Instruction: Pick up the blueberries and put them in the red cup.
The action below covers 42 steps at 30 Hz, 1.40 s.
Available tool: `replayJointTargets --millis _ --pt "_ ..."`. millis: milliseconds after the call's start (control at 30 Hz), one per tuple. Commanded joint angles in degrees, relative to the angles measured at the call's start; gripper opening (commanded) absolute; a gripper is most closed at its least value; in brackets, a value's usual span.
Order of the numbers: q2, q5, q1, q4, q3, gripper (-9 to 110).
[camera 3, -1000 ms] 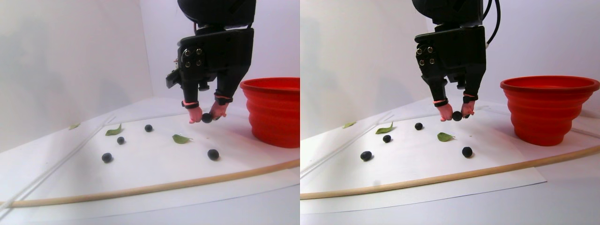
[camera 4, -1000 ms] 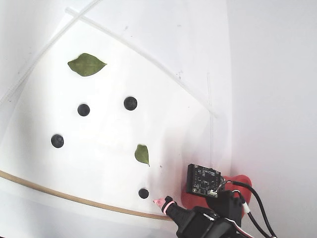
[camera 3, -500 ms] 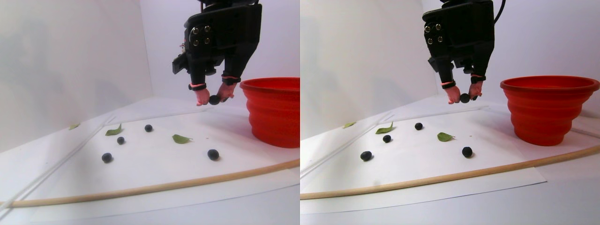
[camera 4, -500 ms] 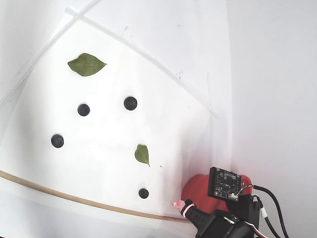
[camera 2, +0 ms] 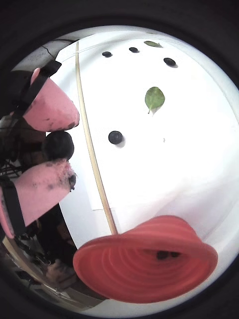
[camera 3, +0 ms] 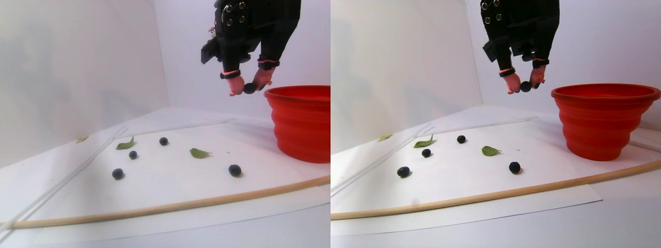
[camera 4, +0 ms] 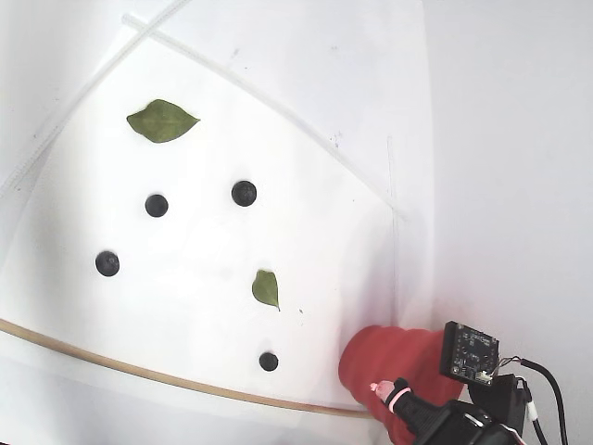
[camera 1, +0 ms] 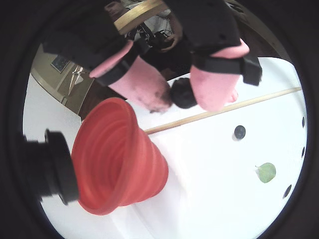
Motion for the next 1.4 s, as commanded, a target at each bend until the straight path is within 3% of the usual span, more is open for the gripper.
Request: replayJointTargets --millis 0,1100,1367 --pt "5.1 -0.3 2.5 0.1 -5.2 11" --pt "-7.5 -4.1 15.1 -8.7 -14.3 11" --pt "-8.1 -4.7 15.4 -10.4 -14.0 19"
